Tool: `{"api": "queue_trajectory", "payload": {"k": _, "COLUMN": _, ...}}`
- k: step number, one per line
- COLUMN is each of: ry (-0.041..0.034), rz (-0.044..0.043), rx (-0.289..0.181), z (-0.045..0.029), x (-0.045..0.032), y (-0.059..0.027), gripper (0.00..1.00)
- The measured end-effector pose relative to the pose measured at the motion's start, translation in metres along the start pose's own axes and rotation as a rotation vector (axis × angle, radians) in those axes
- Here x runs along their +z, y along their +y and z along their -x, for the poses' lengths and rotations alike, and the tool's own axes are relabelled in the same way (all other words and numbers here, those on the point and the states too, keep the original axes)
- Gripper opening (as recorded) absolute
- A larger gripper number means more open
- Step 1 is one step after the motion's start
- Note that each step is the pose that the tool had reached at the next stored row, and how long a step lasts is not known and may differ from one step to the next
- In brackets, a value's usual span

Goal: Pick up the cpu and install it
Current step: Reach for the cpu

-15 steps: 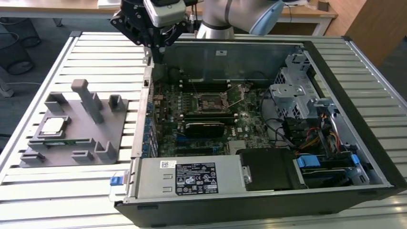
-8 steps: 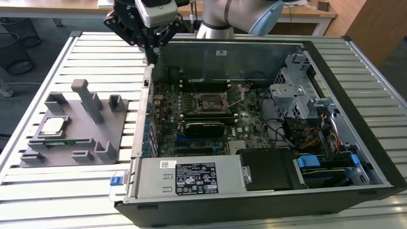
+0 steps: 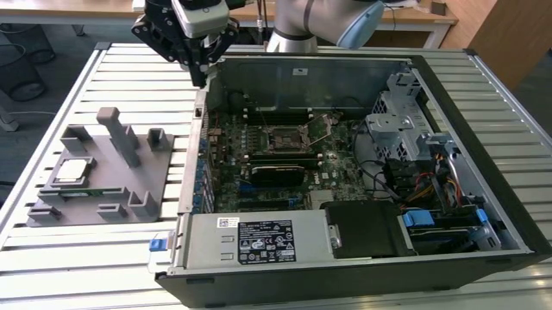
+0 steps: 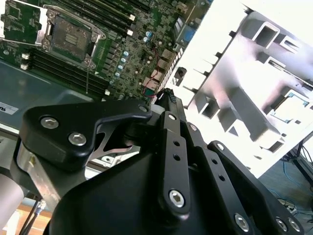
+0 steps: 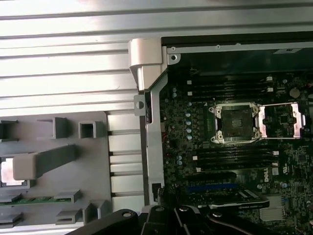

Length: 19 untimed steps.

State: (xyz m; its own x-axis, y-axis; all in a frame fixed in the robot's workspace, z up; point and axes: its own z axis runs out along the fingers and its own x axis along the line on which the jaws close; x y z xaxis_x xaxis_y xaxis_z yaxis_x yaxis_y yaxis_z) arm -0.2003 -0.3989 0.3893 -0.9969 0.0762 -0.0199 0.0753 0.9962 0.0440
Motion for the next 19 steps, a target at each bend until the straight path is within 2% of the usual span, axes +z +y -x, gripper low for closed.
{"api": "queue_trajectory", "payload": {"k": 19, "ry": 0.0029, "rz": -0.0002, "rx": 0.000, "z": -0.0172, "x": 0.0009, "y": -0.0014, "gripper": 0.11}}
